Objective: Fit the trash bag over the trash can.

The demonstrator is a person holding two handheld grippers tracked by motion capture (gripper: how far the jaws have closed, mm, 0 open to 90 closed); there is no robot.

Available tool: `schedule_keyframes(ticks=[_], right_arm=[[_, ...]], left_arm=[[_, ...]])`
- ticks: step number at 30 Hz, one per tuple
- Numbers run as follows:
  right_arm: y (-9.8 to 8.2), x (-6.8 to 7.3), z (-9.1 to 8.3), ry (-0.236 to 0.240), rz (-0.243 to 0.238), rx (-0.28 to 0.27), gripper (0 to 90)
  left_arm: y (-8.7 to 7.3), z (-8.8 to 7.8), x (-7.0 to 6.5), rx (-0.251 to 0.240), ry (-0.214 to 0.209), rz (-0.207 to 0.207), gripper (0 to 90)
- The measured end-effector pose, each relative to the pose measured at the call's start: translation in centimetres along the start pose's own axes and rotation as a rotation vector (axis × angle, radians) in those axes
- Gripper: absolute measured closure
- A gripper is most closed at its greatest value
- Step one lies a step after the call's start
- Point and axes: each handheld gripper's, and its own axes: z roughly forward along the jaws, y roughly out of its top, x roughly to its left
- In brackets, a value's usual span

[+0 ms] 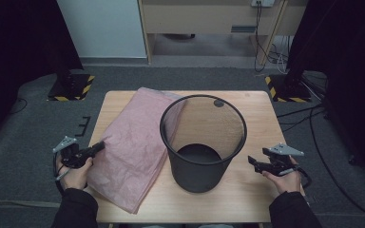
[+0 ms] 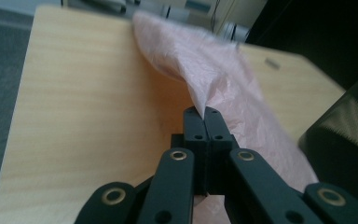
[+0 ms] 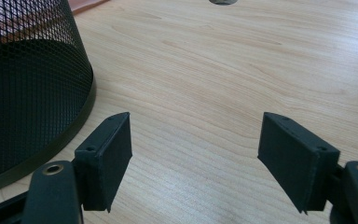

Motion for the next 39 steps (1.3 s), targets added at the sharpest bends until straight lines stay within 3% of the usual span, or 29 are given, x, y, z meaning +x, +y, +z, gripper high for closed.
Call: schedule_keyframes(ticks=[3,4,6,7,11,16,18,22,24,26,31,39], right_arm=[[0.0,0.0,0.0,0.000,-0.001,0.003,25.4],[0.0,-0.1,0.0,-0.002,-0.005,0.006,25.4],[0.0,-0.1,0.0,-0.002,-0.005,0.007,25.4],[0.0,-0.1,0.0,-0.002,-0.005,0.007,25.4],[-0.2,-0.1,0.3,0.002,-0.007,0.015,25.4],[-0.1,-0.1,0.2,0.001,-0.003,0.008,25.5],[-0.1,-0.2,0.3,0.002,-0.010,0.007,25.9],[-0.1,-0.2,0.4,0.006,-0.019,0.011,26.1],[0.0,-0.2,0.4,0.007,-0.022,0.011,26.2],[0.0,-0.2,0.5,0.007,-0.024,0.012,26.3],[0.0,-0.2,0.7,0.006,-0.039,0.012,26.7],[0.0,-0.2,1.0,0.012,-0.060,0.019,27.6]], left_arm=[[1.0,-0.5,-0.9,-0.071,-0.013,-0.008,89.9],[1.0,-0.5,-0.9,-0.071,-0.013,-0.008,89.9],[2.1,-0.9,-1.9,-0.140,-0.035,-0.034,89.9],[2.1,-0.9,-1.9,-0.140,-0.035,-0.034,89.9],[3.3,-0.7,-3.2,-0.218,-0.059,-0.068,89.9],[5.1,-0.3,-4.3,-0.276,-0.041,-0.072,89.8],[6.6,-0.1,-5.1,-0.329,-0.037,-0.065,89.8],[8.2,0.2,-6.0,-0.354,-0.036,-0.036,89.7],[9.8,0.4,-7.0,-0.374,-0.039,0.002,89.7],[10.2,0.5,-7.3,-0.380,-0.040,0.007,89.7],[13.0,0.7,-9.4,-0.445,-0.059,0.032,89.7],[16.6,1.8,-12.0,-0.487,-0.058,0.062,89.5]])
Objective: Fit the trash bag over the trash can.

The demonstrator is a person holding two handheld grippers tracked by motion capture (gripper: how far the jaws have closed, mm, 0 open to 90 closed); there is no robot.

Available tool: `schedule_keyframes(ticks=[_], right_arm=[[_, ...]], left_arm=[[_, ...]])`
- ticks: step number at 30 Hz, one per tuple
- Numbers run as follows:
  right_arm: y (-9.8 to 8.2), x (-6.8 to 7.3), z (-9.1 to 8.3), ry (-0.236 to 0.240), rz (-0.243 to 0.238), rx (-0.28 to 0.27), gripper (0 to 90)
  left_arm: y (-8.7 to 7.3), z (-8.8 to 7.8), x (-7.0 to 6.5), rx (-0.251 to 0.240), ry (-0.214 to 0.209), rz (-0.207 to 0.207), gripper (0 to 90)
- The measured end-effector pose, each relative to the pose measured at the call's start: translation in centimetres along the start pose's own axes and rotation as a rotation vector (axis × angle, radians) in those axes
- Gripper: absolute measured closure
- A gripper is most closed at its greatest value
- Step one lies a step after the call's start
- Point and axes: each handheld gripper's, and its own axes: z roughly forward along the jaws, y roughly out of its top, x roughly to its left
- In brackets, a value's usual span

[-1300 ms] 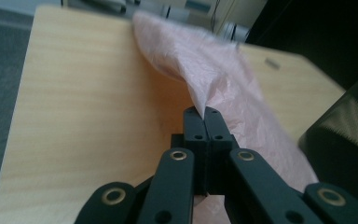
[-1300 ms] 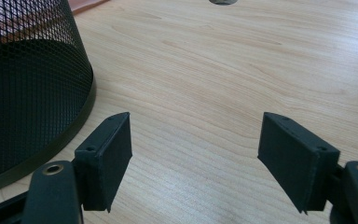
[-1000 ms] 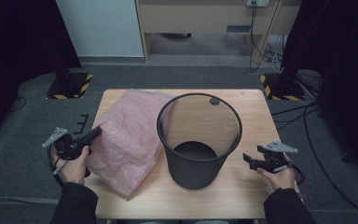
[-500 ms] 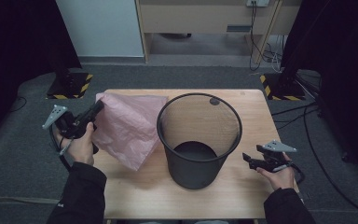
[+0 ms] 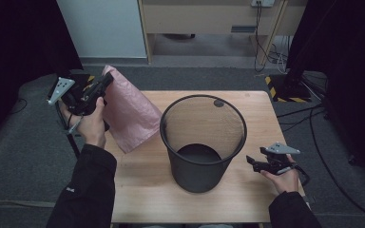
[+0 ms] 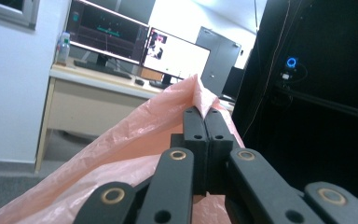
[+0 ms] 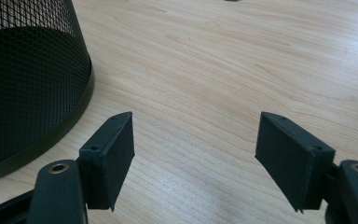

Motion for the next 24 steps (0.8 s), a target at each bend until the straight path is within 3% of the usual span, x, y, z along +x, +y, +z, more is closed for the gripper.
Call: schedule_keyframes(ticks=[8,15,24], right_arm=[[0.1,0.0,0.3,0.002,-0.010,-0.001,27.9],[0.1,-0.1,0.5,0.008,-0.018,0.003,28.1],[0.1,0.0,0.7,0.009,-0.028,0.009,28.2]], left_arm=[[1.9,2.2,-1.0,-0.042,0.016,-0.004,89.3],[2.2,4.0,-1.3,-0.050,0.025,-0.009,89.3],[2.9,5.2,-3.1,-0.058,-0.004,0.002,89.0]])
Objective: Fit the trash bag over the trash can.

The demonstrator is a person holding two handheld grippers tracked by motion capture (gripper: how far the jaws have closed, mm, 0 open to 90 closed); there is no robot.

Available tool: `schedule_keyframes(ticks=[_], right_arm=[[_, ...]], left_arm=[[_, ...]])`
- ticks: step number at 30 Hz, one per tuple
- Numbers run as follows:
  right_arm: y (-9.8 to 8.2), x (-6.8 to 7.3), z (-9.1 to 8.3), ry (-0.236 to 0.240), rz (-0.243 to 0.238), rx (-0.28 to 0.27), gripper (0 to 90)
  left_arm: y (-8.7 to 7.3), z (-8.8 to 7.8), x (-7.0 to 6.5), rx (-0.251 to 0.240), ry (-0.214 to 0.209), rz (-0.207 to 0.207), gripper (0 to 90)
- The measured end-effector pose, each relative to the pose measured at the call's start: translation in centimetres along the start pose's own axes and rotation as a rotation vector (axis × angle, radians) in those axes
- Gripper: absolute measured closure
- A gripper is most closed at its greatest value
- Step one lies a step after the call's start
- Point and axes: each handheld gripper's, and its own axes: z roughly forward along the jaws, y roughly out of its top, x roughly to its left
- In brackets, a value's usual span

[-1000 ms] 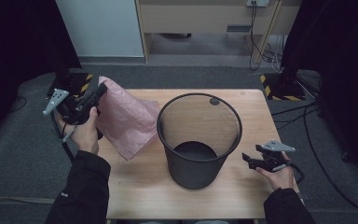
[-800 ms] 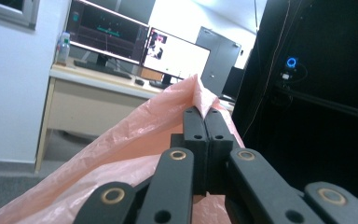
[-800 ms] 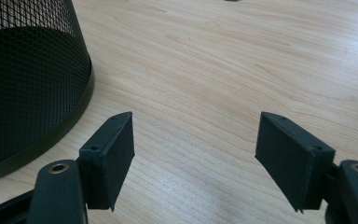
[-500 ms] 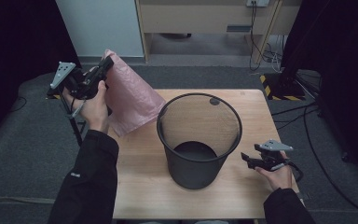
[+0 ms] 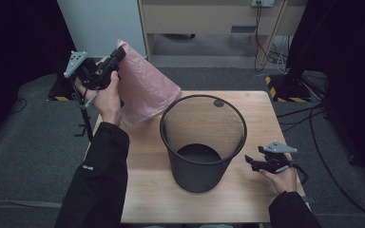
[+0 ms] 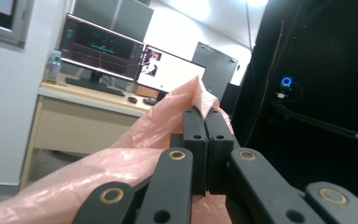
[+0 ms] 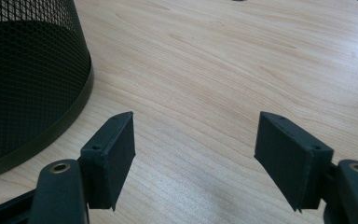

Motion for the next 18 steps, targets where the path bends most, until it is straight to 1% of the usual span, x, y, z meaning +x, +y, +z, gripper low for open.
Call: schedule_keyframes(ticks=[4,6,7,8,9,10,14,15,16,18], right_arm=[[0.0,0.0,0.0,-0.001,0.002,-0.001,28.2],[0.0,0.0,0.0,0.000,0.000,-0.001,28.2],[0.0,0.0,0.0,0.000,0.000,-0.001,28.2],[0.0,0.0,0.0,0.001,0.004,0.000,28.2],[0.0,0.0,0.0,0.000,0.004,0.001,28.2],[0.0,0.0,0.0,-0.002,-0.001,-0.001,28.3],[0.1,0.0,0.0,-0.001,-0.002,-0.007,28.4],[0.1,0.0,0.0,-0.001,-0.002,-0.008,28.4],[0.1,-0.1,0.0,-0.003,-0.004,-0.009,28.4],[0.1,0.0,0.0,-0.005,-0.002,-0.012,28.4]], left_arm=[[0.8,0.5,-1.0,-0.007,-0.014,0.008,88.9],[1.3,0.9,-1.6,-0.013,-0.025,0.004,88.9],[1.3,0.9,-1.6,-0.013,-0.025,0.004,88.9],[1.6,1.1,-2.1,-0.021,-0.035,-0.002,88.9],[1.6,1.1,-2.1,-0.021,-0.035,-0.002,88.8],[2.0,1.5,-2.8,-0.026,-0.047,-0.002,88.8],[2.4,2.0,-4.0,-0.029,-0.074,-0.013,88.8],[2.4,2.0,-4.0,-0.029,-0.074,-0.013,88.7],[2.7,2.2,-4.7,-0.032,-0.087,-0.014,88.6],[3.0,2.4,-5.5,-0.031,-0.099,-0.009,88.5]])
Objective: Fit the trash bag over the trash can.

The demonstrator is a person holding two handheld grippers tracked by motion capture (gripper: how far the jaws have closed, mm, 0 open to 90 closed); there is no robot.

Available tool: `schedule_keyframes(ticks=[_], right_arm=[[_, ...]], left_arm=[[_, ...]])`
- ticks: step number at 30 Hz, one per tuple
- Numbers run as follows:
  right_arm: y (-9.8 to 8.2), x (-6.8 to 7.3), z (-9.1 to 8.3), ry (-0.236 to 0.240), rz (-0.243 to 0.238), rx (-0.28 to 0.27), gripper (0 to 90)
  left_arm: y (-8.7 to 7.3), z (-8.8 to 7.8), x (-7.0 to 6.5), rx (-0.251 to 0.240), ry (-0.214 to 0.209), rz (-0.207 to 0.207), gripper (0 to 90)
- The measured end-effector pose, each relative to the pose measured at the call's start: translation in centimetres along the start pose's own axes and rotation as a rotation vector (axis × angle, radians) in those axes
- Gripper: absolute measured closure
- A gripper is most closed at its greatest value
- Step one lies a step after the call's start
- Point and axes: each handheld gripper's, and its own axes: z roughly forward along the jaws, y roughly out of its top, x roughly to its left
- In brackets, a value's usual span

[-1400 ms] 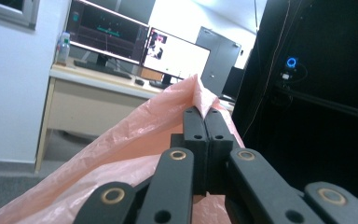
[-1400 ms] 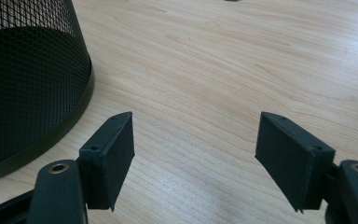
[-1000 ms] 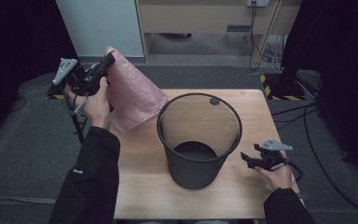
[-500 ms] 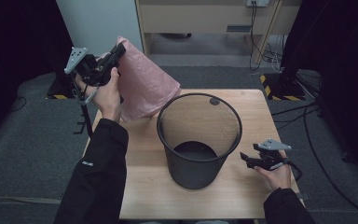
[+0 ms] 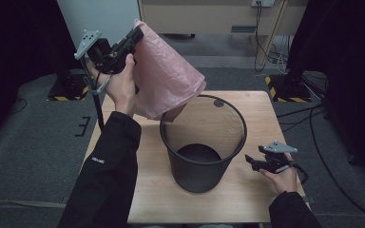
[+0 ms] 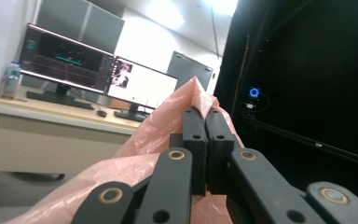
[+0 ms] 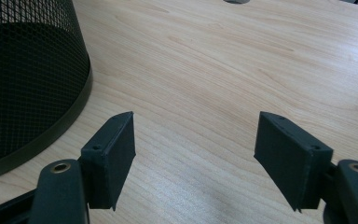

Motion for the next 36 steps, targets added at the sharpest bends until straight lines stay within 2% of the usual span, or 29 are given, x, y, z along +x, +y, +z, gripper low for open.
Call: schedule_keyframes(ticks=[1,2,7,13,19,25,33,35,36], right_arm=[[0.0,0.0,0.0,0.000,0.000,0.000,28.4],[0.0,0.0,0.0,0.001,0.001,-0.002,28.4],[0.0,0.0,0.0,0.001,0.000,-0.002,28.5],[0.1,0.1,-0.1,0.003,-0.001,-0.001,28.6],[0.1,0.0,-0.1,0.002,-0.002,-0.006,28.7],[0.1,0.0,-0.1,0.003,-0.007,-0.005,28.8],[0.2,-0.1,-0.4,-0.001,0.007,-0.020,29.0],[0.3,-0.2,-0.5,-0.004,0.010,-0.024,29.0],[0.4,-0.3,-0.7,-0.009,0.023,-0.043,29.2]], left_arm=[[0.0,0.0,0.0,0.000,0.000,0.000,88.4],[0.3,0.2,-0.7,-0.002,-0.013,0.001,88.4],[0.9,0.8,-2.2,-0.009,-0.044,0.001,88.2],[0.6,1.5,-3.2,-0.003,-0.065,-0.001,87.7],[-0.3,2.4,-4.1,0.019,-0.084,0.013,87.5],[-0.9,3.3,-5.9,0.034,-0.127,0.036,87.4],[-3.0,2.8,-8.0,0.085,-0.211,0.086,86.9],[-3.3,2.7,-8.2,0.090,-0.217,0.088,86.9],[-3.9,2.3,-8.6,0.115,-0.233,0.113,86.7]])
